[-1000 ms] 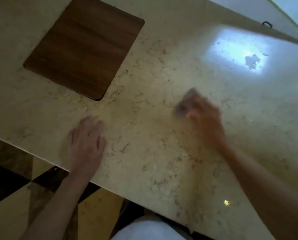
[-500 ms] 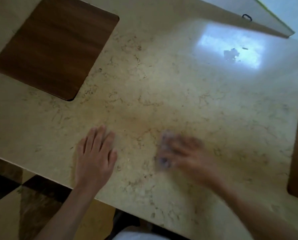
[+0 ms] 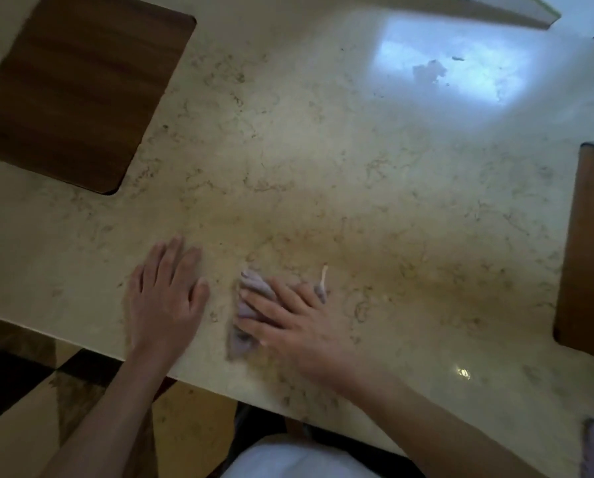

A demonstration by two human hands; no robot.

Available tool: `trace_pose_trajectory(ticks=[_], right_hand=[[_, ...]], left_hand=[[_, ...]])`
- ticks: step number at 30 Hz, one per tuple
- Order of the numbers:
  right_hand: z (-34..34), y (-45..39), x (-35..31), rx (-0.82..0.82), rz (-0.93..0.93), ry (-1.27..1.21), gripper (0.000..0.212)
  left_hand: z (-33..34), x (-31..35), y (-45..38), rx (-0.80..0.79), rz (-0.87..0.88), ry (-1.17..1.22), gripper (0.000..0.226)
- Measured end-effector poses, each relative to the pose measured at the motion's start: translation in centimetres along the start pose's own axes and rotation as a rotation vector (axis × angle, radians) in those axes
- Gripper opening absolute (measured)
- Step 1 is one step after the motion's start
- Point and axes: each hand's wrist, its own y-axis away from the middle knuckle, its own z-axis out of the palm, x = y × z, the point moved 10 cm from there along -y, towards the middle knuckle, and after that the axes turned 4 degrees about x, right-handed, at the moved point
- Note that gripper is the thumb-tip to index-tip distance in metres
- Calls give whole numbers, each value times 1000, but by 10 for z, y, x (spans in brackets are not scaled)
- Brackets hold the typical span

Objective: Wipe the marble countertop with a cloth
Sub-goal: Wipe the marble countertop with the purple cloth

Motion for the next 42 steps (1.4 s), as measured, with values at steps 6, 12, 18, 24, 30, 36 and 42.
trace_pose_trajectory(ticks=[6,12,18,24,30,36,42], right_hand=[[-45,189,149,165,789,122,50],[-79,195,240,304,1528,126,54],[-50,-43,166,377,1167,22,49],[-1,-84,25,330,765,-122,36],[-29,184,90,370,1401,87,49],[-47,238,123,474,1989,124,54],[-13,-39,37,482,1360,-50,49]], left_hand=[[-15,39,-43,47,-18,140,55],[14,134,-143,-64,355,181,60],[11,195,-227,-39,704,114,49],[20,196,-235,3,924,-27,52],[16,204,-231,14,937,1,54],[21,206,-233,20,941,-34,51],[20,203,-232,49,941,-69,51]])
